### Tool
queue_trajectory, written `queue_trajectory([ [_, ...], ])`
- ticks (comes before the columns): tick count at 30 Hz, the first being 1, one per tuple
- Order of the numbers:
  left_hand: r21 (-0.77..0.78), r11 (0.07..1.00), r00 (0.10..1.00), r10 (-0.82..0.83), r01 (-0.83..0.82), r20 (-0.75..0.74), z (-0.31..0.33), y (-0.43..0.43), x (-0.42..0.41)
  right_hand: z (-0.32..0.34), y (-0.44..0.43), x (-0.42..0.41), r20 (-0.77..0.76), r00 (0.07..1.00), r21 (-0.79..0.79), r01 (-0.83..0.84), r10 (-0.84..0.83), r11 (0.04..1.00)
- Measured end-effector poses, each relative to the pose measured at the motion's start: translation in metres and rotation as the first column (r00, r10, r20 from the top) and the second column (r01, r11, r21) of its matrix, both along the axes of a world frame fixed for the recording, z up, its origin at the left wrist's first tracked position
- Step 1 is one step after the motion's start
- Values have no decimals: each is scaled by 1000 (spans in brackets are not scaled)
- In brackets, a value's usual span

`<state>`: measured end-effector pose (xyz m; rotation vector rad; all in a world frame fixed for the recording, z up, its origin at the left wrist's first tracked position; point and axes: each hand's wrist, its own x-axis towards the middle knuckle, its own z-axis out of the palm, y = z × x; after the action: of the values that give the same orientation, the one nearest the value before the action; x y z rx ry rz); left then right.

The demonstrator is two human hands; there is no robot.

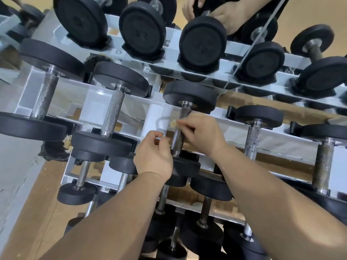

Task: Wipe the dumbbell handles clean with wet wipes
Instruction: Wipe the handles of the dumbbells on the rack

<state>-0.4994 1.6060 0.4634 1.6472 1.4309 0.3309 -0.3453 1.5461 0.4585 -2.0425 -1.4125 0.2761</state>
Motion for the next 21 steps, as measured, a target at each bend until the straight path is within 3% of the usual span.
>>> queue_trajectory([
  [4,-50,999,1000,10,-10,3,1,0,1,1,8,3,-71,984,67,169,-164,983],
  [9,-99,995,1000,29,-28,10,4,3,0,-4,-30,-19,-183,963,-79,-215,198,973],
  [11,-119,992,999,35,-32,22,4,4,0,-2,-23,-10,-127,960,-82,-259,248,962],
  [14,-121,992,999,27,-23,35,4,6,-2,-2,4,5,-15,999,14,-37,37,999],
  [17,-138,990,998,27,-19,55,3,6,-3,-5,19,9,-3,979,75,202,-202,977],
  [19,-140,990,998,22,-14,55,3,5,-3,-7,8,0,-92,979,63,189,-183,980],
  [21,-129,991,999,23,-16,49,4,5,-2,-7,-13,-11,-209,977,-21,45,-49,999],
])
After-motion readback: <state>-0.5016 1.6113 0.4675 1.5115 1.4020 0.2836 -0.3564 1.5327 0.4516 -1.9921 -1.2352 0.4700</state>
